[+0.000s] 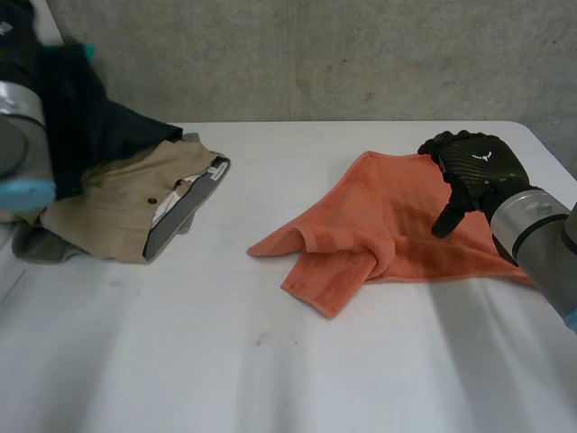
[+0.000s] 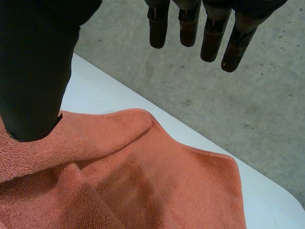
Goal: Fold the laundry.
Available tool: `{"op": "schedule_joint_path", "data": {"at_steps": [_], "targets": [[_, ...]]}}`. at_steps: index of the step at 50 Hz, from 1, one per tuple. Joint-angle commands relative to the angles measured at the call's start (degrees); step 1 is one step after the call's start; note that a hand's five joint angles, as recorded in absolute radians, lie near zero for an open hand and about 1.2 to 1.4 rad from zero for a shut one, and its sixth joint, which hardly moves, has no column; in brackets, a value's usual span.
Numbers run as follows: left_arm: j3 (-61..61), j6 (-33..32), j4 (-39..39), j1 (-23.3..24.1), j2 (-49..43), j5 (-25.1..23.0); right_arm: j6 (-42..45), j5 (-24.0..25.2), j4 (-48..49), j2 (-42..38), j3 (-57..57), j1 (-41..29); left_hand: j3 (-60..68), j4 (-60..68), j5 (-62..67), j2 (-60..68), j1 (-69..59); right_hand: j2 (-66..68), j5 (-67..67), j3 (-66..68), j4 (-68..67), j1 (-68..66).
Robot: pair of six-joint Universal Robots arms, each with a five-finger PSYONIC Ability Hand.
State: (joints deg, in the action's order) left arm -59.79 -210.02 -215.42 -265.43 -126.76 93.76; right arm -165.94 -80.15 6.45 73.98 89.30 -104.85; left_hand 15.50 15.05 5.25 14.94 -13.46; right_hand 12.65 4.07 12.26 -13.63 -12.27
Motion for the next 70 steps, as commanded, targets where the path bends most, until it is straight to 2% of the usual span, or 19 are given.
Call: {"op": "schedule_joint_path", "data": {"at_steps": [1,6,12,17,28,35,39,40,44,45,51,56,61,62,63,64,65,70], "targets": [[-7.62,-0.74,2.81,5.0,-0.51,-2.97,0.0,0.0,-0.04,0.11,0.0,0.0,-5.5,-5.05,-5.25,-4.94,3.46,-2.65,-4.07,-2.26,3.63,2.27],[-9.46,-0.83,6.32,8.69,-1.3,-3.23,0.0,0.0,-0.04,0.11,0.0,0.09,-5.29,-4.83,-5.04,-4.73,3.24,-2.65,-4.07,-2.26,3.63,2.27],[-13.33,-0.57,20.27,11.94,-2.88,-3.49,0.0,0.0,-0.04,0.11,-0.09,0.26,-2.26,-1.81,-2.01,-1.7,0.22,-2.65,-4.07,-2.26,3.63,2.27],[-14.83,-0.22,26.62,12.04,-3.94,-3.14,0.0,0.09,-0.04,0.11,-0.09,0.53,-0.25,0.21,0.01,0.31,-1.8,-2.65,-4.07,-2.26,3.63,2.27],[-15.97,-0.74,27.34,8.52,-4.29,-3.23,0.88,0.0,0.05,0.02,-0.09,0.26,0.26,0.72,0.51,0.82,-2.3,-2.65,-4.07,-2.26,3.63,2.27],[-14.65,-1.62,23.91,5.89,-7.1,-3.14,0.97,0.0,0.05,0.02,0.0,0.18,7.99,8.44,8.24,8.55,-10.03,-2.65,-4.07,-2.26,3.63,2.27],[-14.21,-3.9,20.92,4.3,-7.72,-3.23,0.97,0.0,0.05,-0.07,0.0,0.18,21.41,21.87,21.67,21.98,-23.46,-2.65,-4.07,-2.26,3.63,2.27],[-13.95,-4.87,19.96,3.95,-7.98,-3.23,0.97,0.0,0.05,-0.07,0.0,0.18,36.78,37.23,37.03,37.34,-38.82,-2.65,-4.07,-2.26,3.63,2.27],[-13.69,-6.28,18.9,3.25,-8.07,-3.23,0.97,0.0,0.05,-0.07,0.0,0.18,61.76,62.22,62.02,62.33,-63.81,-2.65,-4.07,-2.26,3.63,2.27],[-13.08,-6.8,18.02,2.81,-7.98,-3.14,0.97,0.0,0.05,0.02,0.0,0.18,64.47,64.93,64.72,65.03,-66.51,-2.65,-4.07,-2.26,3.63,2.27],[-9.82,-8.12,12.84,0.62,-7.36,-1.3,0.97,0.0,-0.04,0.02,0.09,0.09,64.5,64.95,64.75,65.06,-66.54,-2.65,-4.07,-2.26,3.63,2.27],[-7.44,-15.06,9.23,-3.51,-7.01,5.9,0.97,0.0,-0.04,0.02,0.09,0.09,64.5,64.95,64.75,65.06,-66.54,-2.65,-4.07,-2.26,3.63,2.27],[-10.78,-15.25,9.4,-3.52,-5.87,6.18,0.97,0.0,-0.04,0.02,0.09,0.0,63.68,64.14,63.94,64.25,-65.73,-2.65,-4.07,-2.26,3.63,2.27],[-11.74,-14.29,9.49,-3.09,-5.61,5.83,0.97,0.0,-0.04,0.02,0.09,0.0,51.69,52.14,51.94,52.25,-53.73,-2.65,-4.07,-2.26,3.63,2.27],[-13.67,-11.84,9.75,-1.43,-4.74,4.6,0.97,0.0,-0.21,0.02,0.09,0.0,21.76,22.22,22.01,22.32,-23.8,-2.65,-4.07,-2.26,3.63,2.27],[-14.47,-11.04,10.02,-0.63,-4.29,4.07,0.97,0.0,-0.21,0.02,0.0,0.0,13.3,13.76,13.55,13.86,-15.34,-2.65,-4.07,-2.26,3.63,2.27],[-15.61,-9.9,10.45,0.6,-3.59,3.37,0.97,0.0,-0.3,0.02,0.0,0.0,8.88,9.34,9.14,9.45,-10.93,-2.65,-4.07,-2.26,3.63,2.27],[-20.88,-6.29,14.93,5.53,1.77,0.38,0.97,-0.09,-1.0,0.11,-0.96,0.35,8.33,8.79,8.59,8.9,-10.38,-2.65,-4.07,-2.26,3.63,2.27]]}}
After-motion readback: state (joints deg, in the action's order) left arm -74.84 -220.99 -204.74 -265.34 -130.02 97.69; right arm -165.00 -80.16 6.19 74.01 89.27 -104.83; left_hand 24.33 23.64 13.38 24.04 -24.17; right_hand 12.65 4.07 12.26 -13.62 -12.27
